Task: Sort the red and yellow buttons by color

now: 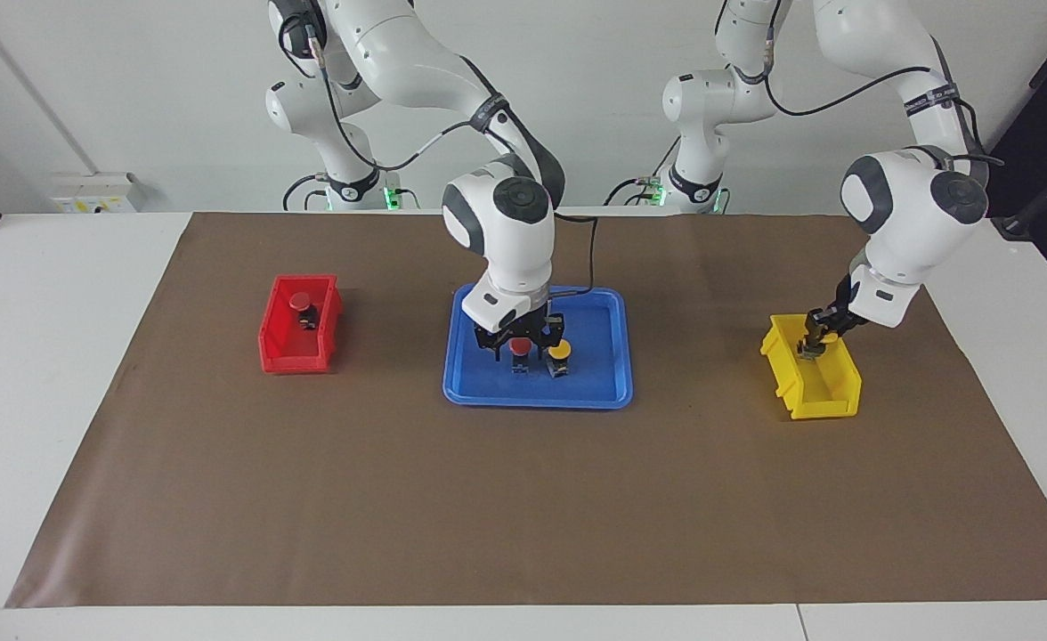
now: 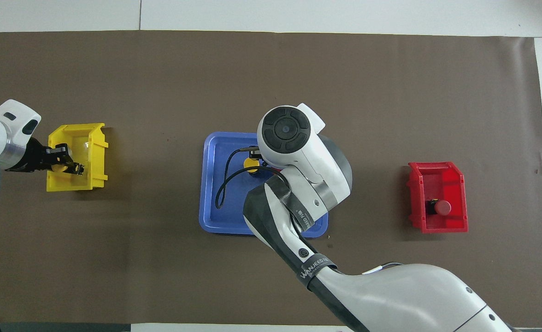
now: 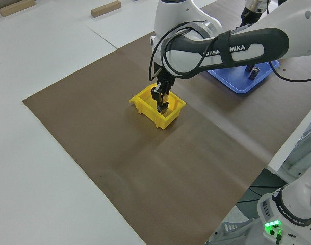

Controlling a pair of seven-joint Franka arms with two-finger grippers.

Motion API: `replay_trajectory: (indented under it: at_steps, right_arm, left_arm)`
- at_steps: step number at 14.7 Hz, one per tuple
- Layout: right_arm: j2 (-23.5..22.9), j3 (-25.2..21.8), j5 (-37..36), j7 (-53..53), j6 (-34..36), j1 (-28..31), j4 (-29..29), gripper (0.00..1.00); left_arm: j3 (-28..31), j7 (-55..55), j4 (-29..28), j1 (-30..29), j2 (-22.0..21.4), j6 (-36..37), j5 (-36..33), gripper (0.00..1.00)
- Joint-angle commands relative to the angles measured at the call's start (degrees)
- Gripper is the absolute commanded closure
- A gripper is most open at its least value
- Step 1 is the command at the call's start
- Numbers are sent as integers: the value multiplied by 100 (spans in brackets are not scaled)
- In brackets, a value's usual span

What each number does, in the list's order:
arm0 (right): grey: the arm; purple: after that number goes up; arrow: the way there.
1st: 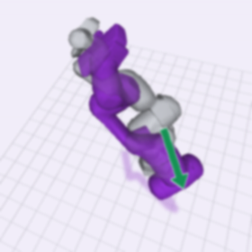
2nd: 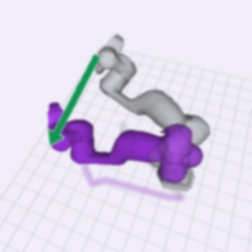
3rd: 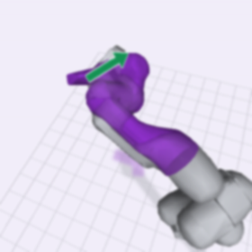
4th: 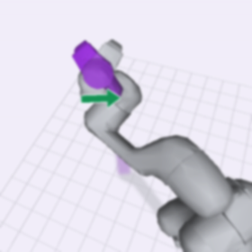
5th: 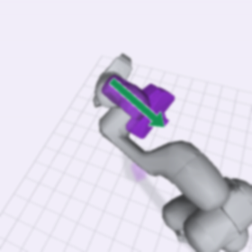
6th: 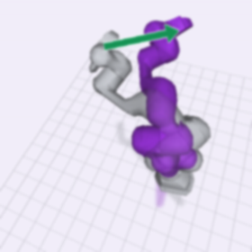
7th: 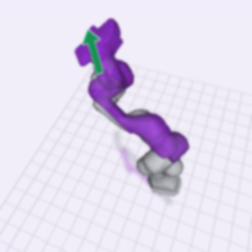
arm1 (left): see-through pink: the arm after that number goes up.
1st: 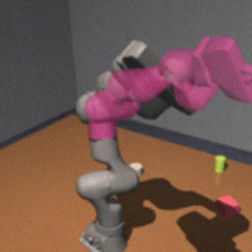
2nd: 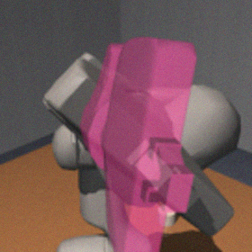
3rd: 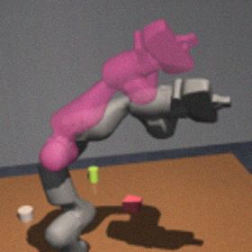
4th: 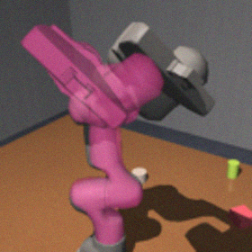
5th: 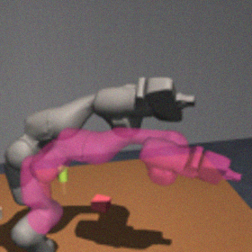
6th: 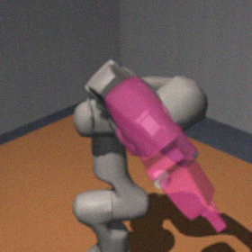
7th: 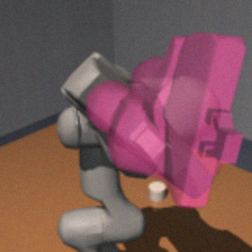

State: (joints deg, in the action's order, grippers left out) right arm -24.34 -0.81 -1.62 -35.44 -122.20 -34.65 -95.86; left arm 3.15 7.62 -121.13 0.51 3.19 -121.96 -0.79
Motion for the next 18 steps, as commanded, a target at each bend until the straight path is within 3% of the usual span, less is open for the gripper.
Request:
replay_trajectory:
  at_steps: [1,6,7,9,12,18]
  right_arm:
    - [141,2,-58,-77,-181,-7,-257,30]
    - [193,20,-31,-104,-261,-33,-389,33]
    - [193,20,-31,-95,-261,-33,-390,34]
    - [193,28,-22,-95,-235,-33,-390,34]
    - [220,28,-22,-77,-208,-33,-468,39]
    - [255,64,-13,-77,-234,-51,-557,56]
  left_arm:
    - [11,161,-419,54,-187,-467,-105,98]
    - [11,117,-693,63,-170,-706,-105,98]
    - [11,91,-675,63,-170,-698,-105,86]
    - [11,82,-579,89,-126,-671,-114,34]
    - [28,73,-158,230,-3,-382,-123,0]
    - [20,-278,1046,380,-2,961,-158,0]
